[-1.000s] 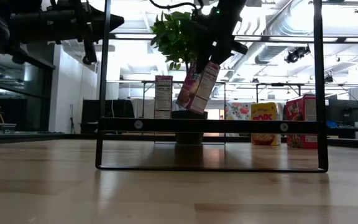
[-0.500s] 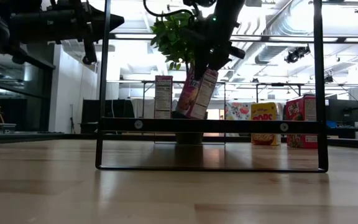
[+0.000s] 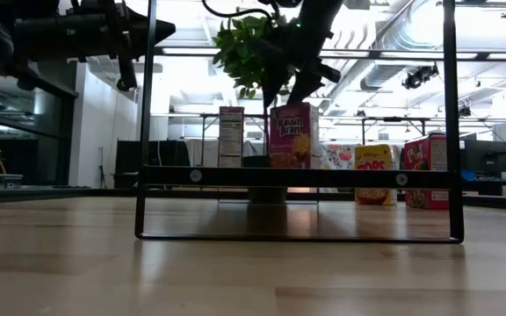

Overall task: Stack cereal on shelf
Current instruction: Put the purple cereal box on the shelf aligned with the other purple cereal box

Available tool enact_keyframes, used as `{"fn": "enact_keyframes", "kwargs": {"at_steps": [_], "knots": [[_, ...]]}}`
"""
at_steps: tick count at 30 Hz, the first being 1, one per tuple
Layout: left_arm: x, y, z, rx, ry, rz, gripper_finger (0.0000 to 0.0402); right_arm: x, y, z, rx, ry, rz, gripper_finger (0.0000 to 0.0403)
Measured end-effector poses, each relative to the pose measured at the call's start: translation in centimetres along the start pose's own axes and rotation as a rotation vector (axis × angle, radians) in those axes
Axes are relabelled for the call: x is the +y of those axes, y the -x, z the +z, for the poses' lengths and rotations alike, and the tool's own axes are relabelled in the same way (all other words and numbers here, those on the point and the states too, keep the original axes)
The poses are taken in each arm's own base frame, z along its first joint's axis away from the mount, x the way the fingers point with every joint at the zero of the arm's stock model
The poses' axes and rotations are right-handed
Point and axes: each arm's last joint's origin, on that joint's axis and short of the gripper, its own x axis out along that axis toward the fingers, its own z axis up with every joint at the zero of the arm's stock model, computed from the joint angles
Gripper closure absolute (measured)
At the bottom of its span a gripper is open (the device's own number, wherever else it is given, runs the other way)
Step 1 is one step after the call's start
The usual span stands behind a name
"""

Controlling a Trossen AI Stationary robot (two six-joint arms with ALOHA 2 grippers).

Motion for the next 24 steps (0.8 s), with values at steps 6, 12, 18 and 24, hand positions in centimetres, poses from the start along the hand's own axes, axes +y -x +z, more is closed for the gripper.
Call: {"fn": "enact_keyframes", "kwargs": {"at_steps": [6, 12, 18, 24], "knots": [[0.0, 0.0, 0.0, 0.000, -0.010, 0.000, 0.0401, 0.0, 0.2, 0.2, -0.016, 0.084, 0.006, 0.0160], [0.0, 0.0, 0.0, 0.003, -0.017, 0.002, 0.0402, -0.8, 3.0, 0.1, -0.044, 0.190, -0.028, 0.0160], [0.0, 0.0, 0.0, 0.003, -0.017, 0.001, 0.0401, -1.7, 7.5, -2.2, -0.039, 0.273, -0.143, 0.0205], [0.0, 0.0, 0.0, 0.003, -0.017, 0.001, 0.0402, -2.3, 9.7, -5.9, -0.049, 0.280, -0.213, 0.0339]]}}
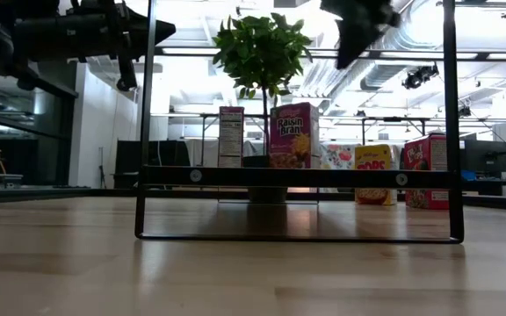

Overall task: Stack cereal on shelf
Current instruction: Put the purple cereal box on the shelf aligned with the other purple cereal box

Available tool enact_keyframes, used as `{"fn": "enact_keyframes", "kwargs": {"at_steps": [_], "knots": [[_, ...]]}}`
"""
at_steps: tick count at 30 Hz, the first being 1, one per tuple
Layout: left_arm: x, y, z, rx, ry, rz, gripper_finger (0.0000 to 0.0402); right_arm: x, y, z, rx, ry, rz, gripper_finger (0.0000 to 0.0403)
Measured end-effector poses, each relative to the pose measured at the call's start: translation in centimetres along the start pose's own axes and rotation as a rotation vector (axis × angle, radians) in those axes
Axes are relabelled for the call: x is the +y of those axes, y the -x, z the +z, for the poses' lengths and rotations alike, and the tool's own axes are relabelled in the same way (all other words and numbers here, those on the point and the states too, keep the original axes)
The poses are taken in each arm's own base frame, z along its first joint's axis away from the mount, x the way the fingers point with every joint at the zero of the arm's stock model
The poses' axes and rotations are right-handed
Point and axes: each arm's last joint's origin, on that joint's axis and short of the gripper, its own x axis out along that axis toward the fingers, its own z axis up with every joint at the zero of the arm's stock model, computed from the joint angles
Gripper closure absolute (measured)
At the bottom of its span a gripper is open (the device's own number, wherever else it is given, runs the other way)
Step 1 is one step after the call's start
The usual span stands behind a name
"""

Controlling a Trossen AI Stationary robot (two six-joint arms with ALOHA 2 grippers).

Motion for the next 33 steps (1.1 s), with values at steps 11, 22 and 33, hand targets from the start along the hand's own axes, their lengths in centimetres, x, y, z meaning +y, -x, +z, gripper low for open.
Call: {"fn": "enact_keyframes", "kwargs": {"at_steps": [11, 22, 33], "knots": [[0.0, 0.0, 0.0, 0.000, -0.001, 0.000, 0.0401, 0.5, -8.2, -8.8, -0.081, -0.048, 0.296, 0.0400], [0.1, 0.0, 0.0, -0.009, -0.002, 0.021, 0.0402, -0.4, -12.7, -9.9, -0.304, -0.094, 0.426, 0.0402], [0.1, 0.0, 0.0, -0.009, -0.003, 0.021, 0.0402, 1.2, -14.3, -9.3, -0.354, -0.116, 0.497, 0.0403]]}}
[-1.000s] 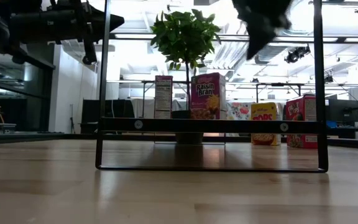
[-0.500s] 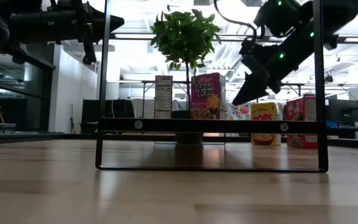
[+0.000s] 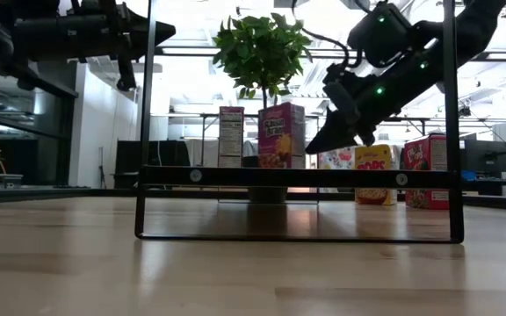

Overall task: Stack cereal on shelf
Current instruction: Put the purple cereal box on the shelf aligned with the other purple cereal box

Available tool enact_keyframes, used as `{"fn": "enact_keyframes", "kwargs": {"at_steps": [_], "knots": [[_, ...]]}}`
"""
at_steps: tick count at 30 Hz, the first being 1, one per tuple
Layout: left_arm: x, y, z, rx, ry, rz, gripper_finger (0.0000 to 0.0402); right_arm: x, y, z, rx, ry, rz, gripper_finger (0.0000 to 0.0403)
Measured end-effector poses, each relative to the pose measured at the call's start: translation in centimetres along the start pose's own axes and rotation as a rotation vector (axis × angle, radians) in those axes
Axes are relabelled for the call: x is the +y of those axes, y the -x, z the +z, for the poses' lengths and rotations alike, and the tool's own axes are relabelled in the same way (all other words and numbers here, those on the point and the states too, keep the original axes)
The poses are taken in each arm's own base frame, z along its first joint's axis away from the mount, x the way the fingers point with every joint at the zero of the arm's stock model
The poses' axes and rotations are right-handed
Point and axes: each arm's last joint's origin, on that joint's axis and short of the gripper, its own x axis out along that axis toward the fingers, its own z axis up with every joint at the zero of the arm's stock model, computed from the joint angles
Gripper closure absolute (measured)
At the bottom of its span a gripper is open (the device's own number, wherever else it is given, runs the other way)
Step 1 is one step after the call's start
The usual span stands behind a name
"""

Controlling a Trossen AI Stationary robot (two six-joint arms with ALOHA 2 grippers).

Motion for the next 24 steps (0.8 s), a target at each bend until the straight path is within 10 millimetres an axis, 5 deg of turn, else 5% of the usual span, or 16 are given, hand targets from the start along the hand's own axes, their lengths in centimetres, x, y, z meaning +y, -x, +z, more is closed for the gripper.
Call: {"fn": "enact_keyframes", "kwargs": {"at_steps": [14, 24], "knots": [[0.0, 0.0, 0.0, 0.000, -0.008, 0.000, 0.0401, 2.1, -3.7, 2.3, 0.010, 0.041, 0.084, 0.0403], [0.0, 0.0, 0.0, 0.000, -0.008, 0.000, 0.0402, 2.9, -3.2, 2.4, 0.150, 0.088, 0.185, 0.0403]]}}
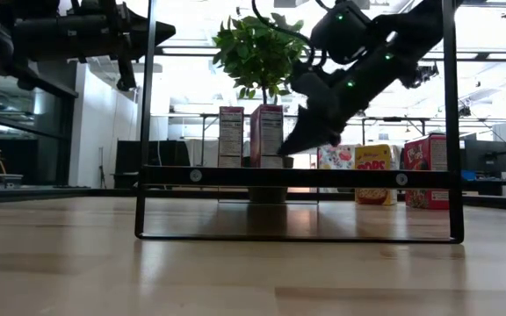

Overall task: Stack cereal on shelf
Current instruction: Put the purple cereal box on the shelf aligned with the other purple cereal box

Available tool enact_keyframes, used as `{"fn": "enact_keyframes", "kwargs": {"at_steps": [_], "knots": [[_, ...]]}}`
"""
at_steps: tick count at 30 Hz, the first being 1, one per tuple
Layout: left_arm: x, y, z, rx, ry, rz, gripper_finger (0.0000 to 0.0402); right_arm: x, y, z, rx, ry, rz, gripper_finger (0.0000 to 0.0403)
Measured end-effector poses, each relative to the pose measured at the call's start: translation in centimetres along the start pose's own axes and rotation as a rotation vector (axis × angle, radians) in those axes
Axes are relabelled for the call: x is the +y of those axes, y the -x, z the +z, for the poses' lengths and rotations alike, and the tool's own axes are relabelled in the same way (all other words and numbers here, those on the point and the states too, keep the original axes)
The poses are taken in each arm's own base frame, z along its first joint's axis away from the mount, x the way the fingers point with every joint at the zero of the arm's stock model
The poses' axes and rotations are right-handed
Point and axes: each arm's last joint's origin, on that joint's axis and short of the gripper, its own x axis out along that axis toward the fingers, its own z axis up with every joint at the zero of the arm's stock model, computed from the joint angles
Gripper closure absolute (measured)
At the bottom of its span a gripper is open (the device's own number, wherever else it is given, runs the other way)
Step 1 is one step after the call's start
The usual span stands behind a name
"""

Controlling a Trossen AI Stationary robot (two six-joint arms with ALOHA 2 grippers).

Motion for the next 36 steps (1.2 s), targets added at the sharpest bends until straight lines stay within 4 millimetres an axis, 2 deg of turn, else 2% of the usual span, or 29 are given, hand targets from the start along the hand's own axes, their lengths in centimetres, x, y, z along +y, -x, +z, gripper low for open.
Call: {"fn": "enact_keyframes", "kwargs": {"at_steps": [4, 8, 11, 24, 36], "knots": [[0.0, 0.0, 0.0, 0.001, 0.000, 0.000, 0.0402, 0.1, 0.4, -1.3, 0.118, 0.031, -0.119, 0.0403], [0.0, 0.0, 0.0, 0.000, 0.000, 0.002, 0.0401, -0.2, 0.6, -1.4, 0.080, 0.022, -0.317, 0.0403], [0.0, 0.0, 0.0, -0.001, 0.000, 0.004, 0.0402, -0.3, 0.6, -1.0, 0.021, 0.002, -0.374, 0.0403], [0.0, 0.0, 0.0, -0.003, 0.000, 0.007, 0.0402, 0.1, 0.5, 0.1, -0.066, -0.023, -0.255, 0.0403], [0.0, 0.0, 0.0, -0.003, 0.000, 0.007, 0.0402, 0.3, 0.5, 0.6, -0.117, -0.015, -0.226, 0.0403]]}}
